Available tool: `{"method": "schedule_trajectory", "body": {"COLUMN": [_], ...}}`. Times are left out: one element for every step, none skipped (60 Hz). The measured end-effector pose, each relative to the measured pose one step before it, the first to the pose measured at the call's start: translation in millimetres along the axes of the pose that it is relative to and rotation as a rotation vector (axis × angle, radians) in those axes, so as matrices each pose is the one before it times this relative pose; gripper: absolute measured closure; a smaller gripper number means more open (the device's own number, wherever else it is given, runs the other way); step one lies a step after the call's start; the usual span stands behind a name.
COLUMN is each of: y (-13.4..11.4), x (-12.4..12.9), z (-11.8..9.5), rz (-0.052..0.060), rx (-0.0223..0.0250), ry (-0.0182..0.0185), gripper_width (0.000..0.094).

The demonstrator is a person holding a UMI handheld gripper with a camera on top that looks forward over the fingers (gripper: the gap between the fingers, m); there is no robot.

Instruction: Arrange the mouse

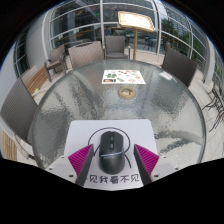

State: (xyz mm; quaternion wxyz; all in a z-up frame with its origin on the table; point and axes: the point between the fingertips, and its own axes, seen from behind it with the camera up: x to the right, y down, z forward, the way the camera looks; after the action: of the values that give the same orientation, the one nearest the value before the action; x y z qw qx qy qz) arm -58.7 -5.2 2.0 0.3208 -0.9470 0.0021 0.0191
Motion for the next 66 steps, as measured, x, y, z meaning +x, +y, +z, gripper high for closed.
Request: {"method": "schedule_trajectory", "body": {"y": [-4.54,-5.20,-5.17,-5.69,-5.01,-4.46,-4.34,-3.93,-3.75,-3.38,-6.62,-2.06,-2.95,-2.26,-2.12,-1.70,-4.32,-0.28,-0.67,-0.39,0.16,0.22,0.60,-1.11,0.20,0.74,1.16,1.36,2.62,1.26,1.16,0.81,0.55,0.72,2.57,1.34,0.61,0.59,0.55,0.55,0.60,1.74,0.69,1.44,0.81,1.01,0.97,1.05,0.93,1.55,1.32,1.33,1.18,1.21,0.52,0.74,0.66,0.80,0.83,0.96,0.75,0.41,1.56,-0.08,0.38,0.30], "x": [1.00,1.28,0.80,0.13,0.49,0.03,-0.16,-0.46,-0.54,-0.75,0.69,0.48,0.09,0.02,0.38,0.49,-0.11,1.10,0.50,0.33,0.40,0.65,0.74,0.61,0.53,0.70,0.62,0.81,1.31,1.62,1.25,1.15,0.89,0.81,0.14,0.59,0.91,1.33,1.58,1.73,1.74,0.76,1.12,0.92,0.37,1.02,0.99,1.34,1.05,1.40,0.63,0.70,0.78,0.74,0.43,0.79,0.87,0.57,0.09,0.09,0.33,0.37,-0.45,-0.09,-0.28,-0.40], "z": [-5.84,-6.70,-6.85,-7.07,-7.54,-7.54,-7.97,-8.34,-8.58,-9.19,-10.36,-8.18,-7.73,-8.45,-8.32,-8.37,-12.87,-5.43,-8.01,-7.52,-7.30,-7.43,-10.32,-4.30,-6.57,-6.18,-5.69,-5.79,-7.94,-3.18,-4.91,-4.41,-3.99,-4.31,-6.30,-5.59,-3.45,-3.43,-3.22,-3.17,-2.51,-3.28,-2.95,-2.06,-1.93,-1.94,-1.83,-1.65,-1.73,-2.27,-1.48,-1.38,-1.19,-1.17,-2.43,-0.77,-1.07,-0.79,-0.28,-0.33,-0.84,-0.99,-1.89,-0.79,-0.37,-0.70], "rz": [-0.0004,-0.0007,0.0012,0.0019,0.0015,0.0018,0.0013,0.0014,0.0016,0.0024,0.0026,0.0013,0.0010,-0.0003,-0.0011,-0.0016,-0.0009,-0.0027,-0.0037,-0.0048,-0.0046,-0.0041,-0.0026,-0.0016,-0.0011,-0.0007,-0.0012,-0.0009,0.0000,0.0019,0.0017,0.0005,-0.0018,-0.0033,-0.0032,-0.0043,-0.0045,-0.0037,-0.0020,-0.0003,0.0010,0.0018,0.0009,0.0025,0.0027,0.0016,-0.0004,-0.0021,-0.0022,-0.0016,-0.0009,-0.0017,-0.0023,-0.0020,-0.0006,0.0005,0.0010,0.0009,0.0003,-0.0004,-0.0007,-0.0002,0.0003,0.0018,0.0016,0.0010], "rx": [0.01158,0.01190,0.01421,0.01079,0.01436,0.01314,0.01057,0.00884,0.00768,0.01097,0.00693,0.01000,0.00962,0.00851,0.00846,0.00898,0.00804,0.00929,0.00752,0.00672,0.00550,0.00530,0.00734,0.00391,0.00557,0.00480,0.00273,0.00055,0.00142,0.00109,0.00098,0.00180,0.00174,0.00230,0.00279,0.00240,0.00258,0.00330,0.00427,0.00395,0.00240,0.00280,0.00028,0.00176,0.00079,0.00095,0.00157,0.00206,0.00186,0.00069,0.00025,-0.00009,-0.00050,-0.00009,0.00007,0.00087,0.00029,-0.00011,-0.00118,-0.00148,-0.00105,-0.00010,0.00132,-0.00043,-0.00042,-0.00055], "ry": [0.00006,0.00048,0.00008,-0.00077,-0.00241,-0.00352,-0.00354,-0.00481,-0.00499,-0.00368,-0.00583,-0.00411,-0.00396,-0.00353,-0.00260,-0.00128,-0.00091,-0.00035,-0.00125,-0.00194,-0.00264,-0.00207,-0.00112,-0.00043,-0.00100,-0.00098,-0.00130,-0.00121,-0.00051,0.00048,0.00069,0.00081,0.00022,-0.00086,-0.00190,-0.00133,-0.00022,0.00154,0.00303,0.00322,0.00249,0.00100,0.00185,0.00034,0.00064,0.00146,0.00232,0.00267,0.00199,0.00143,0.00184,0.00164,0.00118,0.00053,-0.00014,0.00089,0.00105,0.00066,0.00023,0.00039,0.00035,0.00053,0.00051,0.00022,-0.00025,-0.00077], "gripper_width": [0.0130,0.0129,0.0129,0.0132,0.0136,0.0136,0.0137,0.0137,0.0135,0.0131,0.0126,0.0120,0.0118,0.0118,0.0116,0.0113,0.0111,0.0110,0.0110,0.0110,0.0112,0.0112,0.0112,0.0113,0.0112,0.0112,0.0113,0.0113,0.0112,0.0111,0.0112,0.0112,0.0112,0.0112,0.0112,0.0112,0.0112,0.0111,0.0112,0.0112,0.0112,0.0110,0.0111,0.0111,0.0111,0.0111,0.0112,0.0112,0.0112,0.0114,0.0113,0.0112,0.0113,0.0114,0.0113,0.0113,0.0112,0.0112,0.0112,0.0113,0.0112,0.0111,0.0112,0.0112,0.0112,0.0113]}}
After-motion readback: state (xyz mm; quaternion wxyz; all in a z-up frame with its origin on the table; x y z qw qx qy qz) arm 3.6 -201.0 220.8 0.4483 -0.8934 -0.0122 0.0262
